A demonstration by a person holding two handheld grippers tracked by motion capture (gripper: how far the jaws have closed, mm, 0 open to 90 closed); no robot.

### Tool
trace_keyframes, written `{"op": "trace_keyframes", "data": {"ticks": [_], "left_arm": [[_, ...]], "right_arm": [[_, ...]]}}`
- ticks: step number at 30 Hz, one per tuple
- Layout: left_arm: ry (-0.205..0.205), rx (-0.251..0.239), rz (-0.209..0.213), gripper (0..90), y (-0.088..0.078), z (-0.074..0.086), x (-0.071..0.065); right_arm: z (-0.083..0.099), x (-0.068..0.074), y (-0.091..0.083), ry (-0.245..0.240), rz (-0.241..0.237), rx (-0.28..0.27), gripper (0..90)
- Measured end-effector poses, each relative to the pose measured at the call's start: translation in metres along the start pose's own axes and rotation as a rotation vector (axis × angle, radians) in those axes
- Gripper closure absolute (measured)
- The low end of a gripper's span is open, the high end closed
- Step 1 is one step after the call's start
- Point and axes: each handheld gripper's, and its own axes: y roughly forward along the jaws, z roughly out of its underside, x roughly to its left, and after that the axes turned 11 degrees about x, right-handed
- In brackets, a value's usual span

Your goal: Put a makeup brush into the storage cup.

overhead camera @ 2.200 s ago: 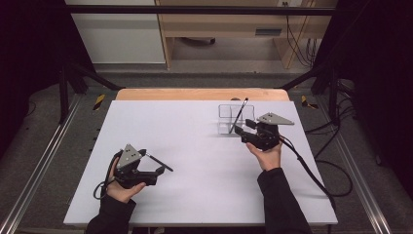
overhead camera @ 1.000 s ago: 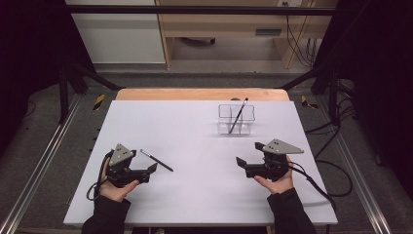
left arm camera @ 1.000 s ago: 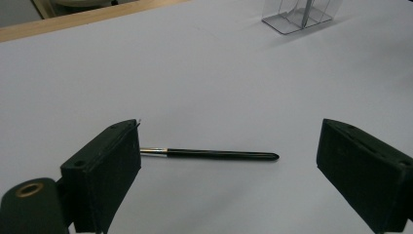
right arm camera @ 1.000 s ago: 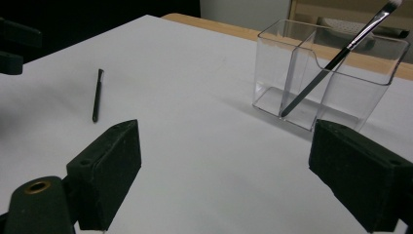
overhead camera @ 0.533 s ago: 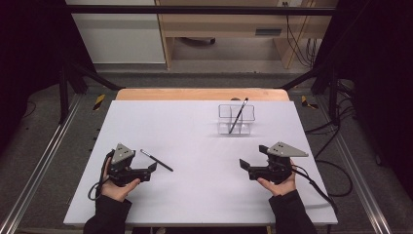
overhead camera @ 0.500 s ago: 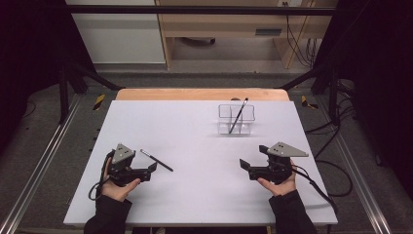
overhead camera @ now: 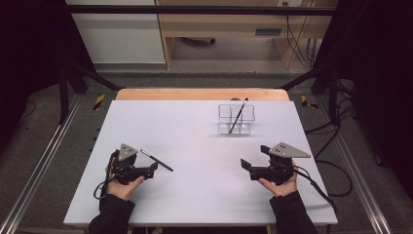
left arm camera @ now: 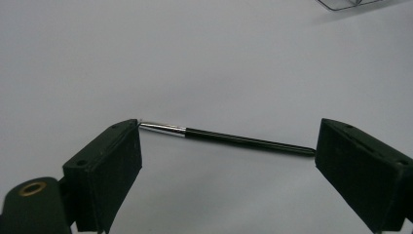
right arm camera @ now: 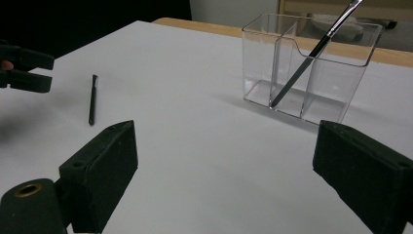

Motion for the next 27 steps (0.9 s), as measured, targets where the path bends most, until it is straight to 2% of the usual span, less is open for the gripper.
{"op": "trace_keyframes", "data": {"ticks": [18,27], "left_arm": [[-0.058,0.065,-0.02,13.0,0.029,-0.004,-0.008],[-0.069,0.092,-0.048,16.6,0.043,-0.006,-0.017]], "right_arm": [[-0.001,0.001,0.001,0.012,-0.005,-0.009,9.5],[-0.001,0.002,0.003,0.01,-0.001,-0.005,9.5]]}}
